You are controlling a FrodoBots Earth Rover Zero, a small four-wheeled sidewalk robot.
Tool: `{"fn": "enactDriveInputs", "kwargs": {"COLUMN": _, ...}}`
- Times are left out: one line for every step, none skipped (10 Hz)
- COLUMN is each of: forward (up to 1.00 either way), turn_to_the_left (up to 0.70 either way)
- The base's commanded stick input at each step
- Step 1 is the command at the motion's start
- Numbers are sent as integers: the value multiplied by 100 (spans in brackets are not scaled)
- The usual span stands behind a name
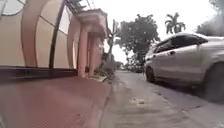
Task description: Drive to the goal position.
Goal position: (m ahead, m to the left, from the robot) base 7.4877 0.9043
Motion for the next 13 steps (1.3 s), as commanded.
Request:
{"fn": "enactDriveInputs", "kwargs": {"forward": 70, "turn_to_the_left": -34}}
{"fn": "enactDriveInputs", "kwargs": {"forward": 70, "turn_to_the_left": -34}}
{"fn": "enactDriveInputs", "kwargs": {"forward": 70, "turn_to_the_left": -34}}
{"fn": "enactDriveInputs", "kwargs": {"forward": 70, "turn_to_the_left": -33}}
{"fn": "enactDriveInputs", "kwargs": {"forward": 70, "turn_to_the_left": -25}}
{"fn": "enactDriveInputs", "kwargs": {"forward": 70, "turn_to_the_left": -11}}
{"fn": "enactDriveInputs", "kwargs": {"forward": 70, "turn_to_the_left": 0}}
{"fn": "enactDriveInputs", "kwargs": {"forward": 70, "turn_to_the_left": 0}}
{"fn": "enactDriveInputs", "kwargs": {"forward": 70, "turn_to_the_left": 0}}
{"fn": "enactDriveInputs", "kwargs": {"forward": 70, "turn_to_the_left": 0}}
{"fn": "enactDriveInputs", "kwargs": {"forward": 70, "turn_to_the_left": 0}}
{"fn": "enactDriveInputs", "kwargs": {"forward": 70, "turn_to_the_left": 0}}
{"fn": "enactDriveInputs", "kwargs": {"forward": 70, "turn_to_the_left": 0}}
